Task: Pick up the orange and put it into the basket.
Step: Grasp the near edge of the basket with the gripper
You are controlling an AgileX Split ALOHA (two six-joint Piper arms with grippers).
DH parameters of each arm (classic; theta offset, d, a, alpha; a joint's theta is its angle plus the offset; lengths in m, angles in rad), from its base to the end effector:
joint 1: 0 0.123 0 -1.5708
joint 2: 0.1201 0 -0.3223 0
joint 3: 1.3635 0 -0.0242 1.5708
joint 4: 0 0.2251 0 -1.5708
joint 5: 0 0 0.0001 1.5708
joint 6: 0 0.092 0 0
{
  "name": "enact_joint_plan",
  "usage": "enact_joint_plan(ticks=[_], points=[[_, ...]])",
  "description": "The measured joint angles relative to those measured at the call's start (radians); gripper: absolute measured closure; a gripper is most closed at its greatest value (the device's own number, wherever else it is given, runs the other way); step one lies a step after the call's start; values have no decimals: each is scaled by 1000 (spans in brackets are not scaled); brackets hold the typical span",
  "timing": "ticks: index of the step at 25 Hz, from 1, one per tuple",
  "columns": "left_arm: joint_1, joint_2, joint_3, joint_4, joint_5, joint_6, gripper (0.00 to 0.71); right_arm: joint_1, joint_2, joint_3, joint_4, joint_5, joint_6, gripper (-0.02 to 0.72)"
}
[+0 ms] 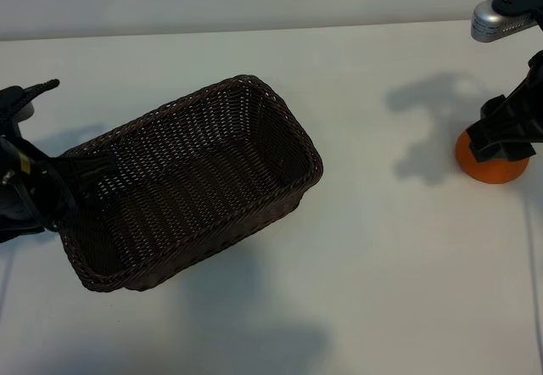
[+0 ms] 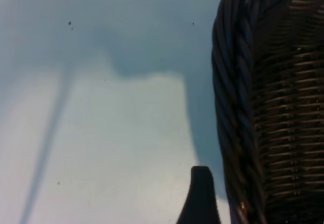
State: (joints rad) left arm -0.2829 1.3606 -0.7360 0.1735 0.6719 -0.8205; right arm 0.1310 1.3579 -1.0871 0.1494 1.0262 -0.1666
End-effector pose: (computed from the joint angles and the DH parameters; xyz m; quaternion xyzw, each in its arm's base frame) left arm 0.2041 -0.0490 0.2642 -0.2053 0.9600 -0.0383 0.1867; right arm 0.2249 0.0415 0.3414 -0.1192 0.9741 0.0665 0.1802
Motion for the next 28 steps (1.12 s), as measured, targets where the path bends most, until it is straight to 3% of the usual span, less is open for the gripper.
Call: enact_joint_plan(ticks=[10,18,28], points=[[91,64,75,-71,-163,101,118,0,0,0,0,0,0,108],[95,176,75,-200,-232,215,118,0,0,0,0,0,0,108],[98,253,75,-220,-244,244,142,0,0,0,0,0,0,108]])
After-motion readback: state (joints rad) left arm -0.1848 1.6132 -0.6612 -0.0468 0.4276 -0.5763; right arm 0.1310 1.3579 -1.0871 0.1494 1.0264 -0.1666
